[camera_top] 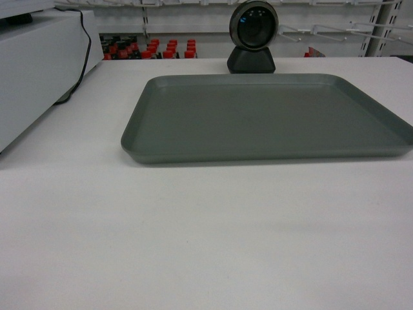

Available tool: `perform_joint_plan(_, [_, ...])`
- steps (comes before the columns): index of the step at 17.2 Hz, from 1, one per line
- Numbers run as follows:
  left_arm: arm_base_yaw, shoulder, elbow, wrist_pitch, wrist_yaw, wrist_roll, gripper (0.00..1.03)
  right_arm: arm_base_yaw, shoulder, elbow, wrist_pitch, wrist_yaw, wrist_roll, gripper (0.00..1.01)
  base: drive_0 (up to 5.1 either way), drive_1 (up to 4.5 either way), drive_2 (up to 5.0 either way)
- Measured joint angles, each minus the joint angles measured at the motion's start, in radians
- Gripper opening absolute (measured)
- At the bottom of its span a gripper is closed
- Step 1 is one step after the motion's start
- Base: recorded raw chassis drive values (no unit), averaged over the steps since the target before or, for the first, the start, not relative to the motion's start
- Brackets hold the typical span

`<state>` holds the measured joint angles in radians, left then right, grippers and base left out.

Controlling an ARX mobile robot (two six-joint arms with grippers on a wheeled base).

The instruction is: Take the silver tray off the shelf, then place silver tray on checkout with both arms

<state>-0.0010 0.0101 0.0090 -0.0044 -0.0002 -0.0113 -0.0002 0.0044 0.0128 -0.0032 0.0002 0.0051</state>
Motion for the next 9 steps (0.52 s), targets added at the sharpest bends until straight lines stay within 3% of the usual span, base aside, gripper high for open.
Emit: perform_joint_plan(9, [0.0,0.0,0.0,0.002,0.0,0.0,0.98,0.0,0.0,0.0,-0.001,0.0,-0.002,0.98,0.1,-4.11,4.3])
